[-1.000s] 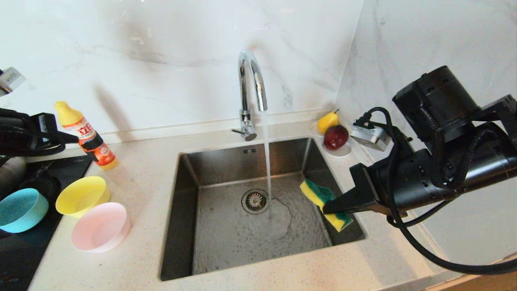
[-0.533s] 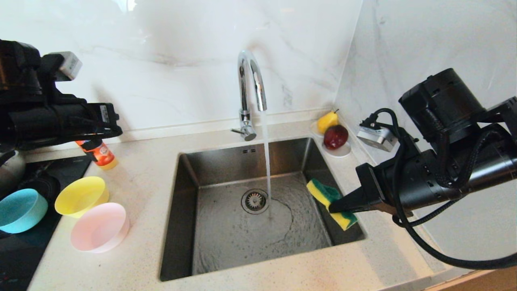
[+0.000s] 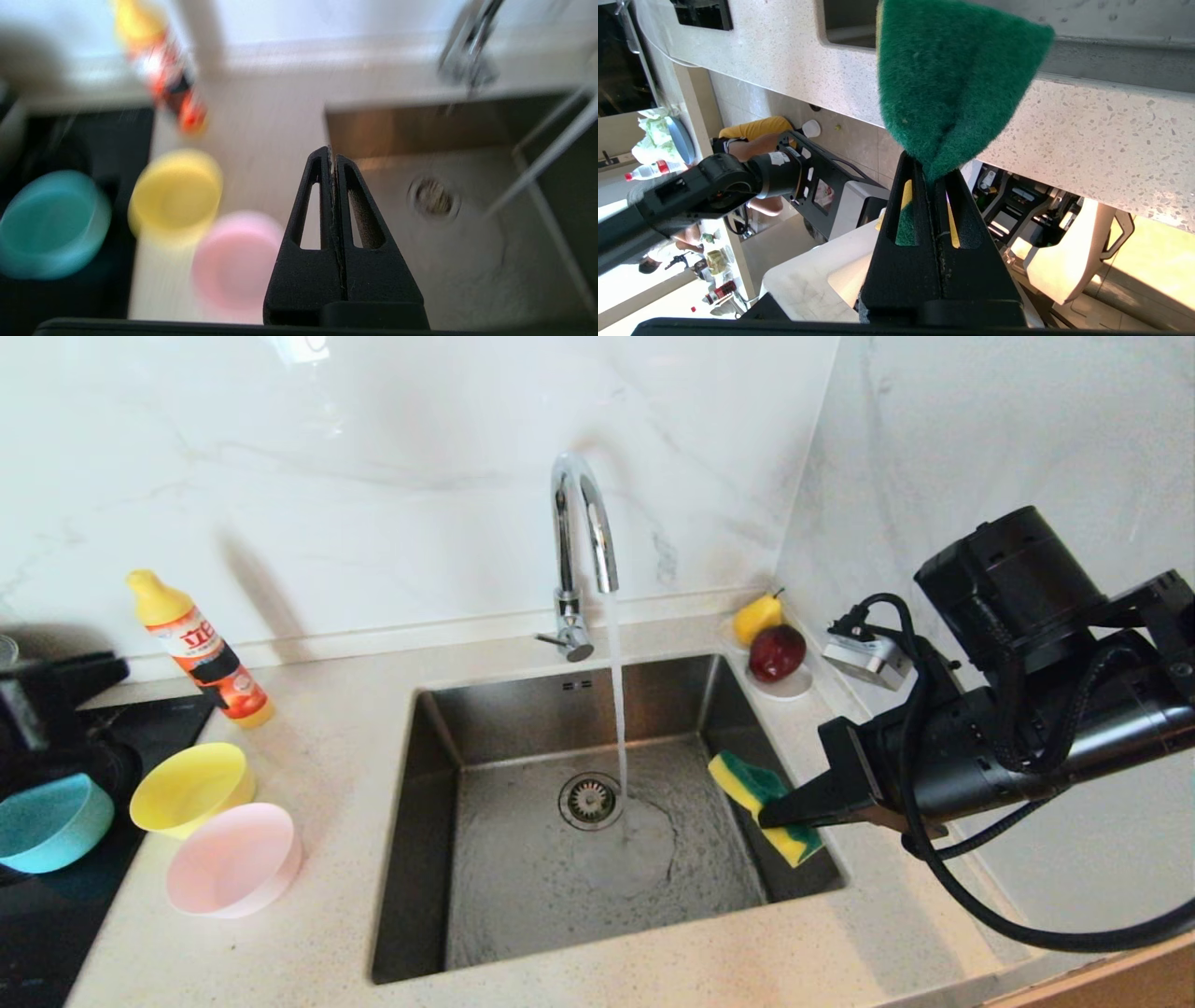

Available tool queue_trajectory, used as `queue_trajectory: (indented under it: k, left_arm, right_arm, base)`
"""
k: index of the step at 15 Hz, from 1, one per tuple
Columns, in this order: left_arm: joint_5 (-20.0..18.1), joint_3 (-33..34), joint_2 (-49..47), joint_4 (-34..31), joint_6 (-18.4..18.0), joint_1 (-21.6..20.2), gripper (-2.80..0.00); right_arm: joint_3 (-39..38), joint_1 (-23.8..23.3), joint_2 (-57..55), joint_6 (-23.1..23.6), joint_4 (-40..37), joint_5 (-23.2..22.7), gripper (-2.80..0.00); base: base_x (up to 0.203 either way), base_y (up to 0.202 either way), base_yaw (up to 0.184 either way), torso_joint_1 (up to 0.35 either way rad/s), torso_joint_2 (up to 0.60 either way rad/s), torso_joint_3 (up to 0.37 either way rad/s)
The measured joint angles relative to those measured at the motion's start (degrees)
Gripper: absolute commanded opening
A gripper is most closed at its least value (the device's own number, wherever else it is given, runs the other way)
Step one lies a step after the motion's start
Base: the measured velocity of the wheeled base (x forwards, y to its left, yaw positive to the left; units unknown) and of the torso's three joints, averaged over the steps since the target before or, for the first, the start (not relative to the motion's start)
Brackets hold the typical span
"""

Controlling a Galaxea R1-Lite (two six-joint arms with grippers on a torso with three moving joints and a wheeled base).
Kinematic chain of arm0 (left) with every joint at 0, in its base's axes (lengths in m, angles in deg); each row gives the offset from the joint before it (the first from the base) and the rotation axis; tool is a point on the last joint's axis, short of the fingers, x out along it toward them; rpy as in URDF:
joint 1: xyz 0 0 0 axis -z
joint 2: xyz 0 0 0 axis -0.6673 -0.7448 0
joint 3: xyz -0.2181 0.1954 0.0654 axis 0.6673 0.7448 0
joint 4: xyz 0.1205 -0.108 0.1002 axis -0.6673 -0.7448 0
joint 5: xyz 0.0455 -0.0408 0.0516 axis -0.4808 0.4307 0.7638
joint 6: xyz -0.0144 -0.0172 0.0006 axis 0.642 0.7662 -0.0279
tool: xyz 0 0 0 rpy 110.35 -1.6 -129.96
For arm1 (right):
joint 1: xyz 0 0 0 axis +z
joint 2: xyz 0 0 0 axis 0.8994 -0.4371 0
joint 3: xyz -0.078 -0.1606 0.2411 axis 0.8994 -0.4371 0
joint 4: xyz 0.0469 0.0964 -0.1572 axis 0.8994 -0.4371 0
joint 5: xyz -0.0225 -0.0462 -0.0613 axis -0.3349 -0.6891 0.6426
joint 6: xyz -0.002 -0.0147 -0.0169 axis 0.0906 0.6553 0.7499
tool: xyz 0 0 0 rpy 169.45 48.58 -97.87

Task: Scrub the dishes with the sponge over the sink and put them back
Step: Put down the sponge

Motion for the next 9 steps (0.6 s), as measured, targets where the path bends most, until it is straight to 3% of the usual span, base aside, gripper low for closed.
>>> queue_trajectory:
  k: [3, 9]
  left_arm:
    - [2.24, 12.14, 14.64, -1.81, -0.02, 0.29, -2.80]
    - [3.88, 31.15, 39.39, -13.37, 0.75, -0.57, -2.80]
  right_arm:
    - [-0.11, 0.02, -0.35, 0.04, 0.02, 0.09, -2.80]
    - [-1.49, 0.02, -0.29, -0.07, 0.00, 0.04, -2.80]
  base:
    - [0.000, 0.000, 0.000, 0.000, 0.00, 0.000]
    - [0.000, 0.000, 0.000, 0.000, 0.00, 0.000]
